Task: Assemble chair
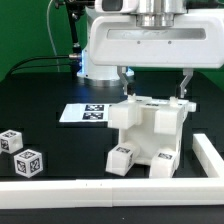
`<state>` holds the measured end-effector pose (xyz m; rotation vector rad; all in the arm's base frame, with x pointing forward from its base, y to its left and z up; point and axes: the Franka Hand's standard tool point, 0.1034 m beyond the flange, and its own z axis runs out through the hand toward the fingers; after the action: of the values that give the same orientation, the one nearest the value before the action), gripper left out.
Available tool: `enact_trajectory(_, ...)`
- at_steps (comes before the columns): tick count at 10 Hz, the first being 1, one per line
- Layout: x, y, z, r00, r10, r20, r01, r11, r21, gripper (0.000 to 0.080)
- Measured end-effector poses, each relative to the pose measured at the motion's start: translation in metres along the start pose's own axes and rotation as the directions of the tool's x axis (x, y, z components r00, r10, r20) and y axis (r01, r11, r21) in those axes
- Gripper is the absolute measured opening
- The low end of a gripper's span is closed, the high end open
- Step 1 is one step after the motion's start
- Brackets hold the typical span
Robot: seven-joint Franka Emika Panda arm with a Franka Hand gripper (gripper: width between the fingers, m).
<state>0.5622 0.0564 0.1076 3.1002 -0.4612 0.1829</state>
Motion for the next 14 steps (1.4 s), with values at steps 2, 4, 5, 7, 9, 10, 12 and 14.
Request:
enact_trajectory(2,0.005,-0.002,0.005,1.000,-0.005,-0.014,0.005,1.000,-0.003,0.0649)
enact_trajectory(4,0.010,-0.002,0.006,1.000,-0.005,-0.019,0.005,1.000,-0.005,0.0648)
enact_trajectory(5,0.016,-0.001,0.008,1.000,-0.003,-0.025,0.003,1.000,-0.008,0.0648)
enact_trajectory(7,0.026,-0.002,0.011,0.999,-0.003,-0.046,0.002,1.000,-0.010,0.0649)
enact_trajectory(9,0.041,0.000,0.012,0.998,0.001,-0.061,-0.002,1.000,-0.010,0.0649)
enact_trajectory(10,0.042,0.000,0.012,0.998,0.001,-0.063,-0.002,1.000,-0.010,0.0649)
enact_trajectory(12,0.043,-0.002,0.009,0.999,0.002,-0.045,-0.002,1.000,-0.010,0.0648)
enact_trajectory(14,0.048,0.002,-0.006,1.000,-0.005,0.021,0.005,1.000,-0.017,0.0648)
